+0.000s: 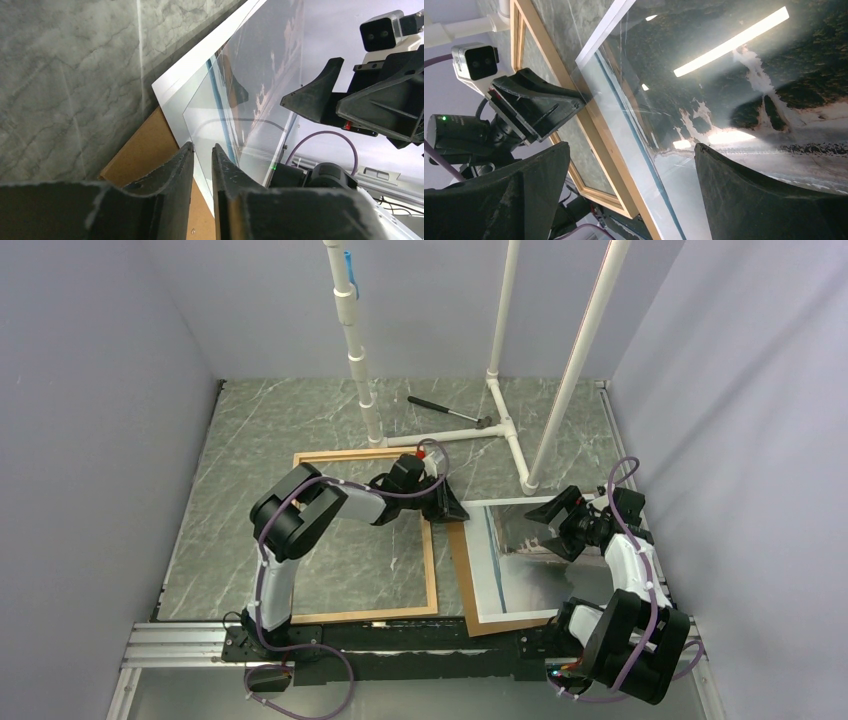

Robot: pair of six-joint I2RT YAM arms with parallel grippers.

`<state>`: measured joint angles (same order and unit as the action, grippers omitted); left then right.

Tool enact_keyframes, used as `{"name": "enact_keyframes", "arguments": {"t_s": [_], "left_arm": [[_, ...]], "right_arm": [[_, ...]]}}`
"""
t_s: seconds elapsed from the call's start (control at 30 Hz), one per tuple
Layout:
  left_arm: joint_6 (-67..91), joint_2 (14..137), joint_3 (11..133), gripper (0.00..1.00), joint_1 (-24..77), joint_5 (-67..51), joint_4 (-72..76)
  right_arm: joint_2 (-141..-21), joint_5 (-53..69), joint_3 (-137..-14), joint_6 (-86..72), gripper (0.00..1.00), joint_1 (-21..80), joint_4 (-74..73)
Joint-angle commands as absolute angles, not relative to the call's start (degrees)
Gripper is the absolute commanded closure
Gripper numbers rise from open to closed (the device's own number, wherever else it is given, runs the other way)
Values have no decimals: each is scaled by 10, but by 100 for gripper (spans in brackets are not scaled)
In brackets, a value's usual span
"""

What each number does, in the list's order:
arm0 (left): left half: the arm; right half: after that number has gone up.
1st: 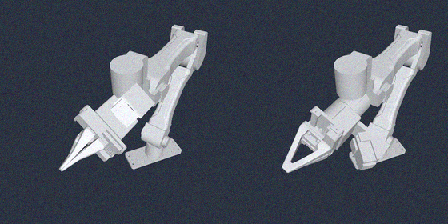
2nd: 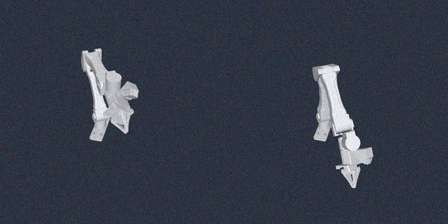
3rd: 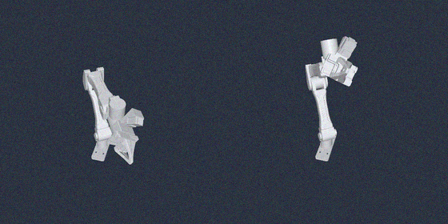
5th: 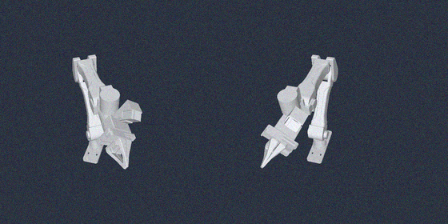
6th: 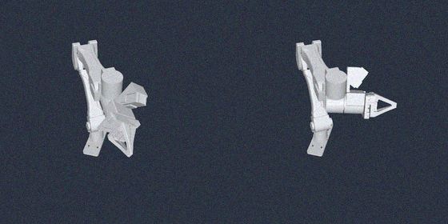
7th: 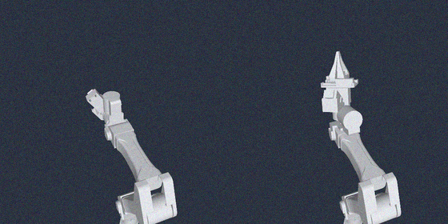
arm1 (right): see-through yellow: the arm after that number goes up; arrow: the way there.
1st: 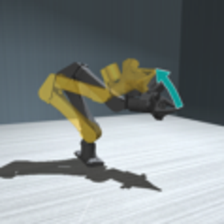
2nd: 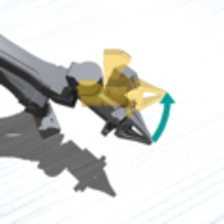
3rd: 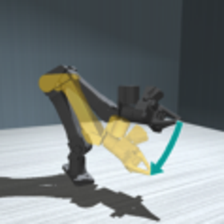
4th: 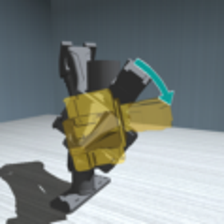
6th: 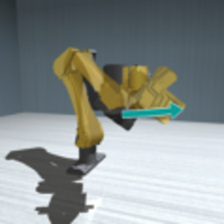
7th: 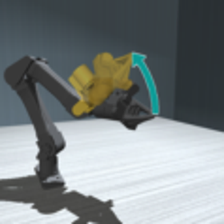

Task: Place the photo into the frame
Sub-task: Move the photo frame item to the center of the board.

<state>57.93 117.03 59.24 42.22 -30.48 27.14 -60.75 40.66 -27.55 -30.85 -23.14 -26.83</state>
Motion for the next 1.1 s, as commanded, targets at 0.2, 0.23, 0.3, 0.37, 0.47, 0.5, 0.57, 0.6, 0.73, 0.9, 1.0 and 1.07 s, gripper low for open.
{"name": "enact_keyframes", "arguments": {"t_s": [0.2,0.23,0.3,0.37,0.47,0.5,0.57,0.6,0.73,0.9,1.0,1.07], "left_arm": [[589,1150,570,100,427,-305,356],[589,1145,566,100,427,-302,355],[585,1134,560,100,427,-295,353],[582,1120,551,100,424,-286,350],[582,1103,533,100,420,-275,355],[584,1097,527,100,419,-272,358],[588,1086,515,100,414,-270,368],[589,1080,508,100,411,-269,372],[583,1045,486,100,402,-261,363],[558,1002,456,100,388,-249,326],[553,982,423,100,374,-258,328],[549,965,398,100,362,-265,335]], "right_arm": [[-591,430,-275,-302,4,-229,-250],[-589,430,-276,-302,4,-230,-250],[-587,431,-276,-302,4,-230,-250],[-584,432,-277,-302,4,-229,-251],[-582,434,-278,-302,4,-230,-251],[-582,434,-279,-301,4,-229,-252],[-582,435,-282,-300,4,-229,-254],[-582,436,-283,-300,4,-229,-254],[-578,440,-284,-303,4,-229,-251],[-582,449,-286,-303,4,-226,-249],[-585,451,-286,-302,3,-223,-245],[-588,456,-286,-302,3,-221,-243]]}}
